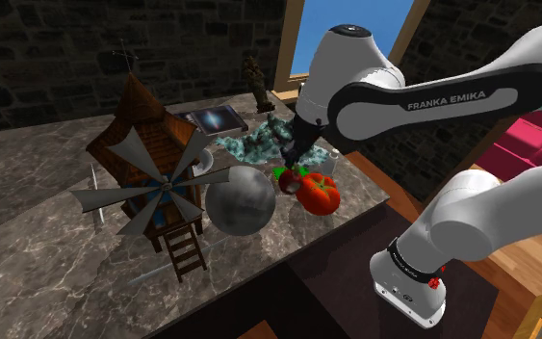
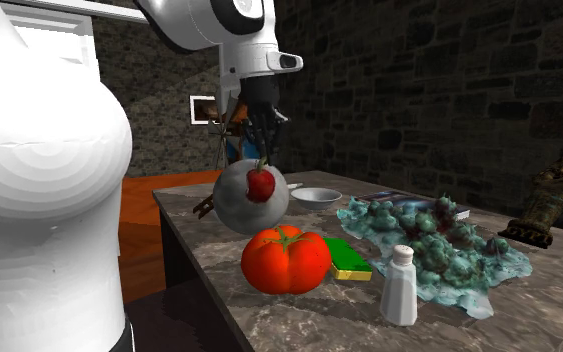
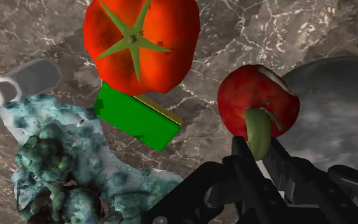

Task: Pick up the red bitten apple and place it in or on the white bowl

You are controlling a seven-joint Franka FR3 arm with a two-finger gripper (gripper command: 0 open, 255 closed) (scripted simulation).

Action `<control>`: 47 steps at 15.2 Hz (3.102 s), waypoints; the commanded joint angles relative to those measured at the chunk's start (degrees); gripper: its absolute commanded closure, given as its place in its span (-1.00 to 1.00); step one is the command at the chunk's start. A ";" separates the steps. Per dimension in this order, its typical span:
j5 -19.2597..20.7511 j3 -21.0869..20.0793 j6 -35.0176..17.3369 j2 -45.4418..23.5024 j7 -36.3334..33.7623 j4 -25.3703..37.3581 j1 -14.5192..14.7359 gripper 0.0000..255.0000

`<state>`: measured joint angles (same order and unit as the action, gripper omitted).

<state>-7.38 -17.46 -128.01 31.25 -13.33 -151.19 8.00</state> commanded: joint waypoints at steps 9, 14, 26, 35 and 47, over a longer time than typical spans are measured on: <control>7.91 -4.21 0.95 -23.33 -6.25 23.72 -4.31 1.00; 13.20 -5.23 4.42 -34.85 -9.88 37.69 -4.22 1.00; 23.72 -3.39 22.33 -66.79 -13.18 85.54 4.49 1.00; 24.37 -2.89 17.63 -68.75 -13.85 82.68 4.48 1.00; 25.47 -2.24 9.73 -70.65 -15.18 76.48 4.05 1.00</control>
<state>17.99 -19.74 -117.56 -39.38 -28.35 -74.03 12.10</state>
